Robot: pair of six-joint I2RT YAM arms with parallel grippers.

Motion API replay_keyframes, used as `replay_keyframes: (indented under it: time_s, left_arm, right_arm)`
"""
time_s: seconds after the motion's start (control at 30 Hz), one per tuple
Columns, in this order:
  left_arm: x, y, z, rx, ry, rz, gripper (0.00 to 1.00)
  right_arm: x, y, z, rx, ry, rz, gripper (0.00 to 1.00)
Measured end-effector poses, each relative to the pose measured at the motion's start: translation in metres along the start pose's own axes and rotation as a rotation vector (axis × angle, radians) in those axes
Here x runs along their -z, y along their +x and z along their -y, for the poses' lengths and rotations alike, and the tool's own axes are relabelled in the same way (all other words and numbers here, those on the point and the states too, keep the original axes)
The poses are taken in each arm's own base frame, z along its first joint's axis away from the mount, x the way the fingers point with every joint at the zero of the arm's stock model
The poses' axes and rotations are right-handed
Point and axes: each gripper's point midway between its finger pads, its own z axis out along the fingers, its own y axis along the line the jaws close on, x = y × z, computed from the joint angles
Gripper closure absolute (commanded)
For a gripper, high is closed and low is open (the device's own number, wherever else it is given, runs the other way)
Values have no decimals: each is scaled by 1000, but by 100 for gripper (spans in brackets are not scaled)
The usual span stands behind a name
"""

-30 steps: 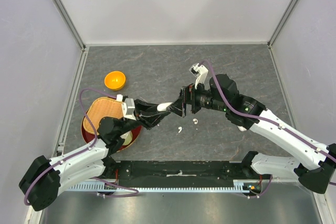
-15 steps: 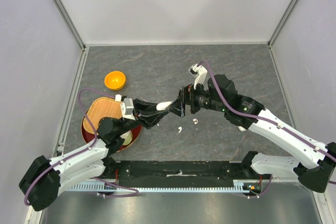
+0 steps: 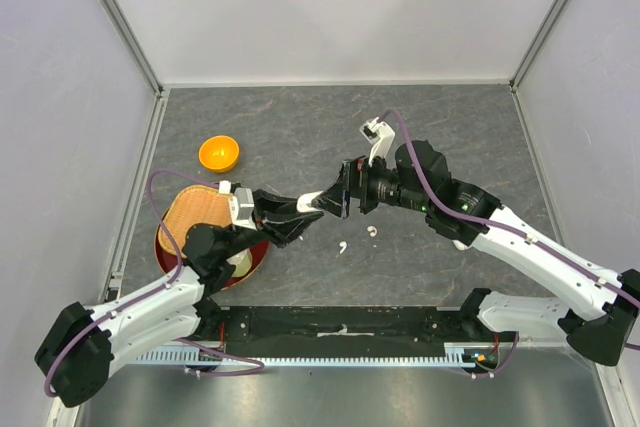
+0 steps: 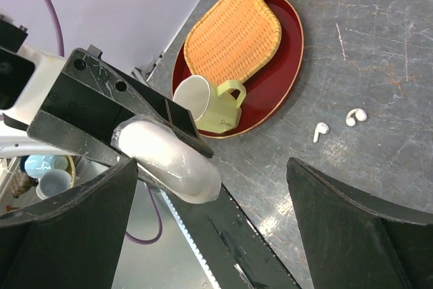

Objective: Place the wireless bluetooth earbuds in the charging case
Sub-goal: Open the charging case.

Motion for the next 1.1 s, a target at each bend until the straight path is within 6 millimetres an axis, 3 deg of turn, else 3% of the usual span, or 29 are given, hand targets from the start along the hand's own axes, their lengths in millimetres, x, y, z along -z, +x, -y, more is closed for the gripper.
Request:
replay_keyframes:
  time_s: [0.37, 0.77, 0.97, 1.1]
  left_arm:
    - [6, 5, 4, 6, 7, -17, 98]
    - [18, 8, -7, 5, -77, -12, 98]
    - [22, 4, -13, -8, -123, 1, 98]
    - [25, -4, -17, -17, -165, 24, 98]
  right_arm:
    - [-13, -6, -3, -43, -21, 21, 2]
    - [-8, -25, -4, -42, -35, 87, 2]
    - [10, -51, 14, -83, 3, 176, 2]
    - [18, -60, 47, -157, 68, 220, 2]
